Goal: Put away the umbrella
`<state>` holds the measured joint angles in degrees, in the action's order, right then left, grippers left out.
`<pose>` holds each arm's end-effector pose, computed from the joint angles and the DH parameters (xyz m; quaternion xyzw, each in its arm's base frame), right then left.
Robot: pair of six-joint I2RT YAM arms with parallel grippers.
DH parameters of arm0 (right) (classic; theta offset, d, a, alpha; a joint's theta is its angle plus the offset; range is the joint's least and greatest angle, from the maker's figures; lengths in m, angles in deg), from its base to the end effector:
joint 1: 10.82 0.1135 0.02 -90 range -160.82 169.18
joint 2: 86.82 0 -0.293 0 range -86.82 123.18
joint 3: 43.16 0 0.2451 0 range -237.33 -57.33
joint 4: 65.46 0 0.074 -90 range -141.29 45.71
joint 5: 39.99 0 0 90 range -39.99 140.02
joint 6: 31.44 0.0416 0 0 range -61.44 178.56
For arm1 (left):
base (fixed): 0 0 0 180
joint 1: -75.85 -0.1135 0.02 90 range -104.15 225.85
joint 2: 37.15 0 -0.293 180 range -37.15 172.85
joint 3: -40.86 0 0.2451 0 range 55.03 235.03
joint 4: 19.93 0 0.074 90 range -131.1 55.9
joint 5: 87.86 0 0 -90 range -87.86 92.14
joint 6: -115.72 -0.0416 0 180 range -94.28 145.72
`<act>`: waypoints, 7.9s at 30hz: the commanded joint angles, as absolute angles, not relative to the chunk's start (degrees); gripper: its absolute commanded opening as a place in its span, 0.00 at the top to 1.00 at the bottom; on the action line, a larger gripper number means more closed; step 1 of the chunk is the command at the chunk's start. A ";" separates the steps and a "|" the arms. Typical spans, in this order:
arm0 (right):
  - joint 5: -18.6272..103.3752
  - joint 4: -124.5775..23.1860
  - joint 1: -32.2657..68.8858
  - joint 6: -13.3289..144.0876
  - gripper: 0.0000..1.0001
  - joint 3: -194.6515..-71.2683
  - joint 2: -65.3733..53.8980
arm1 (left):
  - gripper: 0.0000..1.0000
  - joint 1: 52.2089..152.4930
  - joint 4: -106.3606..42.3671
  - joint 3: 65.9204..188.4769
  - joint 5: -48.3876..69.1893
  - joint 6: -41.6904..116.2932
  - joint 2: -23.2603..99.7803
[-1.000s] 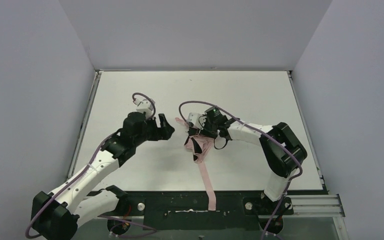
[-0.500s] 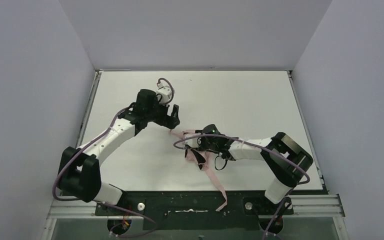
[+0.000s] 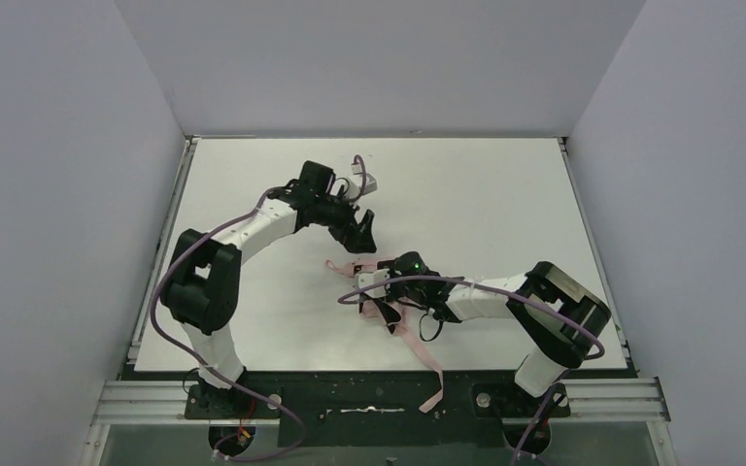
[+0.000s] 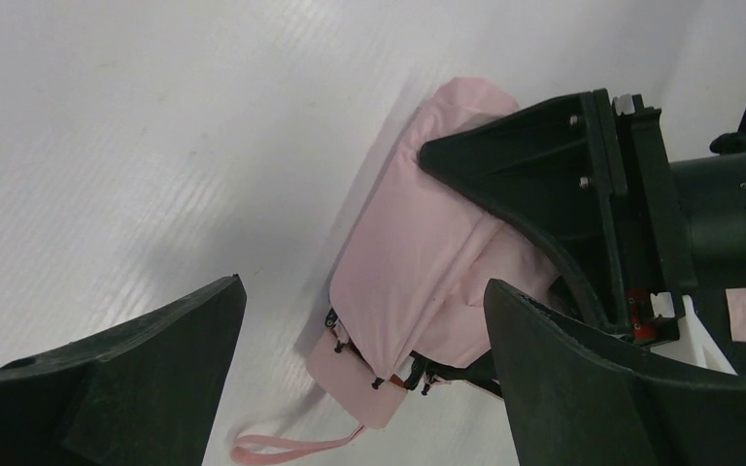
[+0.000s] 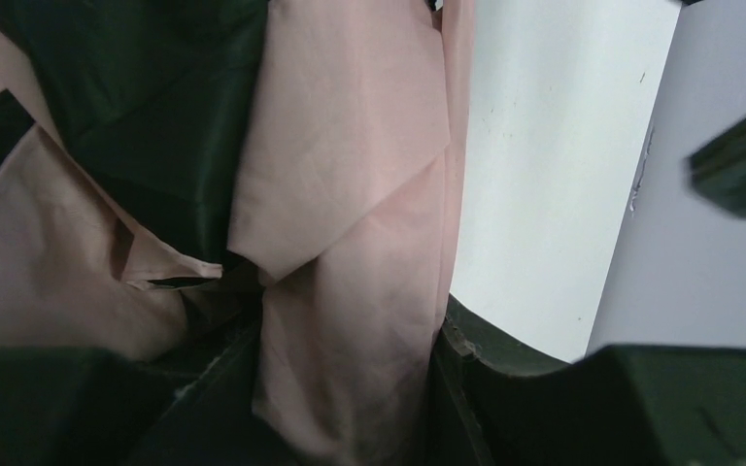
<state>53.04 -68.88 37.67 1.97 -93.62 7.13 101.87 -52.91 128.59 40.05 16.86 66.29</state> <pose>0.2047 0.2280 0.1627 -0.7126 0.5600 -0.0537 0.4192 0.3434 -0.1961 0.2519 0.3745 0.8100 -0.3503 0.2845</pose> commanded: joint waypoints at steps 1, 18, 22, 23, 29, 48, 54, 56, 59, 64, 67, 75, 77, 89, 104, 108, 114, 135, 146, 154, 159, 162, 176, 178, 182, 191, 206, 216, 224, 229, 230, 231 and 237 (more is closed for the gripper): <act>51.10 -62.60 38.93 1.47 0.99 -91.55 6.96 | 0.08 104.20 -58.39 131.81 45.96 10.35 69.01; 51.50 -62.67 39.02 1.79 0.99 -91.62 7.04 | 0.16 107.67 -67.46 134.49 45.66 1.87 76.36; 51.30 -63.13 39.02 2.20 0.99 -91.69 7.27 | 0.24 108.10 -67.48 133.91 45.01 1.29 77.14; 51.25 -63.42 39.03 2.30 0.99 -91.60 7.24 | 0.28 108.11 -67.79 134.06 44.89 1.22 77.54; 52.04 -65.17 39.06 3.18 0.97 -91.27 7.63 | 0.47 108.94 -70.56 134.84 43.27 -0.29 78.19; 54.01 -57.87 39.02 6.05 0.40 -90.25 -6.78 | 0.82 112.13 -70.82 132.88 36.27 -0.11 74.34; 52.44 -46.53 39.11 10.63 0.32 -90.26 -22.99 | 0.82 113.15 -68.48 130.76 31.90 -0.33 71.89; 52.18 -43.72 39.15 14.35 0.32 -90.60 -28.17 | 0.82 113.57 -66.80 129.73 29.73 -0.05 70.87; 51.52 -43.44 39.16 22.01 0.32 -90.52 -36.95 | 0.82 114.13 -63.35 127.34 26.69 0.36 69.09; 57.54 -47.80 38.25 38.27 0.31 -90.05 -47.41 | 0.82 115.75 -53.38 121.46 19.51 0.78 65.59; 67.31 -45.60 37.06 46.58 0.27 -93.80 -48.10 | 0.82 117.21 -47.48 117.42 15.12 -0.05 63.28; 58.51 -33.32 15.97 64.94 0.20 -110.48 -35.20 | 0.82 121.64 -30.36 106.83 8.47 -6.84 59.70; 50.01 -32.66 9.92 66.89 0.19 -113.37 -31.27 | 0.82 123.06 -27.05 104.47 6.94 -9.57 59.64; 19.43 -23.27 4.14 55.05 0.17 -129.46 -4.39 | 0.83 127.44 -16.49 98.12 2.58 -19.19 60.87; 7.45 0.12 8.79 35.44 0.11 -143.62 20.16 | 0.87 129.31 -6.43 93.78 -1.38 -27.49 62.90; 6.03 0.10 10.58 33.50 0.12 -142.83 22.52 | 0.88 129.51 -5.46 93.36 -1.17 -27.87 63.22; 6.20 2.23 12.48 30.98 0.16 -143.66 26.00 | 0.88 129.73 -5.30 92.86 -0.69 -28.32 63.25; 21.73 -7.46 14.86 38.99 0.81 -133.54 25.08 | 0.62 129.81 -6.75 93.39 -1.09 -22.68 57.52; 31.64 -27.02 18.27 35.67 0.85 -120.92 14.54 | 0.27 129.81 -15.56 92.44 7.67 -5.81 41.91; 36.99 -34.81 21.59 25.74 0.87 -113.24 10.35 | 0.27 126.03 -23.33 90.98 7.75 10.16 25.66; 36.97 -40.67 24.36 20.44 0.89 -107.22 7.28 | 0.27 114.53 -23.26 90.34 6.80 25.75 18.69; 38.48 -42.16 26.41 17.60 0.89 -105.07 6.79 | 0.22 109.15 -22.91 90.40 4.47 32.37 17.51; 45.57 -49.52 33.83 8.82 0.90 -96.06 4.56 | 0.18 101.00 -30.27 104.98 22.38 24.73 35.50; 45.14 -50.78 34.21 7.49 0.90 -94.40 4.04 | 0.18 100.98 -30.35 107.14 24.51 23.15 39.50; 44.41 -53.13 34.82 6.06 0.91 -92.15 2.85 | 0.18 100.90 -36.52 113.89 31.11 18.45 47.80; 44.40 -53.18 35.24 5.24 0.91 -90.55 1.17 | 0.11 101.61 -44.73 123.39 42.35 11.22 61.13; 44.28 -53.14 35.38 6.01 0.91 -90.62 0.85 | 0.10 108.36 -58.42 130.13 44.16 2.62 72.43; 44.20 -53.92 35.35 6.64 0.91 -90.89 1.22 | 0.24 110.56 -62.61 133.94 42.39 0.02 77.15; 44.20 -55.50 35.35 8.03 0.90 -90.88 1.49 | 0.46 111.77 -62.64 134.17 40.34 0.41 78.43; 45.17 -57.27 35.33 9.02 0.87 -90.81 1.71 | 0.63 112.21 -64.36 134.58 36.90 -0.20 79.10; 45.51 -57.72 35.39 9.19 0.86 -90.75 1.74 | 0.66 112.28 -64.42 134.53 36.51 -0.28 79.11; 45.79 -58.21 35.33 9.44 0.85 -90.61 1.69 | 0.69 112.32 -64.42 134.28 36.02 -0.31 79.05; 46.21 -58.47 35.33 10.38 0.58 -90.42 -2.20 | 0.78 112.77 -64.45 133.19 32.60 -0.34 78.85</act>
